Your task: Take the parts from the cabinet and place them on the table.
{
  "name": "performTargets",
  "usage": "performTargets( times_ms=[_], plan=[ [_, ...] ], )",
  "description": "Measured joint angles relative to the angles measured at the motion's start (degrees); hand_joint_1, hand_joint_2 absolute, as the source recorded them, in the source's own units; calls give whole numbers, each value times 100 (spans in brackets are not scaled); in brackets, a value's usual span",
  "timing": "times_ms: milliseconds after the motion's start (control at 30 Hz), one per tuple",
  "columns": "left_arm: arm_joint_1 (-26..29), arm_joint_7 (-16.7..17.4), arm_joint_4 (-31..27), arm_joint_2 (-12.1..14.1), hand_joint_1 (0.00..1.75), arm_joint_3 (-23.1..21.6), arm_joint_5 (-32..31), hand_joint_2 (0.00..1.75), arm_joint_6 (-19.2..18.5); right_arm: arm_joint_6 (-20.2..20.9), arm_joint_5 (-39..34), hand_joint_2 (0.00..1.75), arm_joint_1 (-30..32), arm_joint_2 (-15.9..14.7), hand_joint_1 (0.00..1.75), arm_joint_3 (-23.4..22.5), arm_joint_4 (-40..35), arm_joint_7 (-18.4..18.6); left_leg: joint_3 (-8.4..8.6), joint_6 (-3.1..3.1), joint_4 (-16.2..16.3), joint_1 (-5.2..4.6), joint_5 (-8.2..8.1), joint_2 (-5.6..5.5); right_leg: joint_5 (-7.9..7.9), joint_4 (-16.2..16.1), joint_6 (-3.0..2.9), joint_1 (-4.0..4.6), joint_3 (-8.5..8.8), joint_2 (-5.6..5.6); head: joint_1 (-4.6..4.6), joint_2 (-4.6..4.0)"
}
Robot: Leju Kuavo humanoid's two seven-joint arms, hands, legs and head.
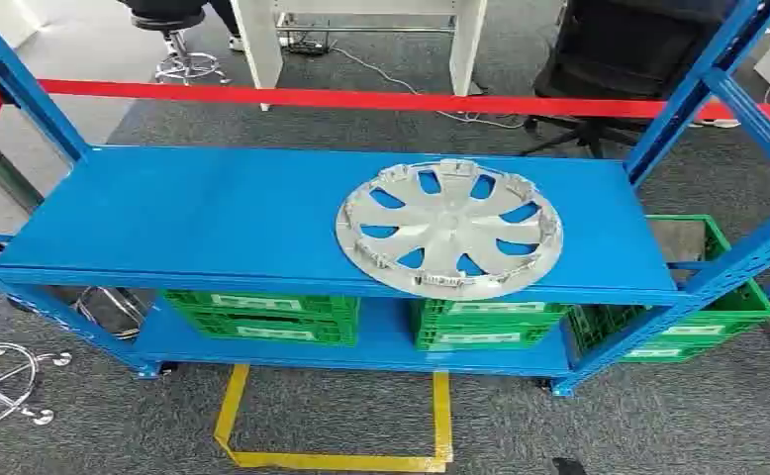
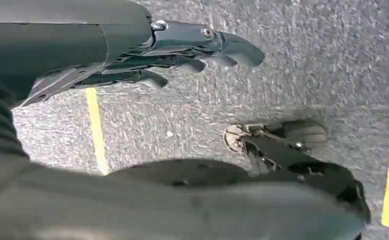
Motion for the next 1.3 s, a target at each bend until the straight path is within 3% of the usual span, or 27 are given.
performTargets(
  times_ms=[133,333,733,767,900,1067,1200,1300],
  plan=[
    [-21,-53,0,-90,0,-149,-240,0,297,13,-295,0,-143,0,0,422,155,-223,0,0,0,1,0,0,0,0,1,1,0,0,2,0],
    [-57,-55,0,-131,0,-271,-628,0,420,413,324,0,-324,2,0,1166,157,-271,0,0,0,1,1,0,1,2,1,1,0,1,0,0],
    [-384,-133,144,-140,0,-310,-1165,0,284,1239,1388,0,-394,-41,0,2356,-1192,-216,0,1,0,1,3,0,2,4,1,1,4,0,-2,0],
    [-401,-122,153,-140,0,-313,-1180,0,266,1290,1428,175,-394,-53,0,2426,-1321,-251,0,1,0,1,4,0,2,5,1,1,9,1,0,0],
    [-451,-120,197,-133,0,-348,-1222,0,2,1633,1594,175,-390,-155,0,2721,-1907,-538,-1,1,0,0,4,0,3,5,2,1,20,2,0,0],
    [-521,-122,251,-127,0,-400,-1348,0,-15,1807,1722,175,-381,-314,0,2970,-2678,-739,0,1,1,1,4,0,3,5,2,1,15,1,0,0],
    [-556,-140,278,-124,0,-404,-1432,0,22,1764,1843,175,-299,-481,0,3119,-3406,-456,-1,1,1,0,4,0,4,7,3,0,14,1,-4,0],
    [-559,-142,286,-127,0,-407,-1530,0,107,1477,2145,175,-109,-680,0,3139,-4399,-199,-3,1,1,0,4,0,5,7,3,0,33,4,-2,0]
  ],
)
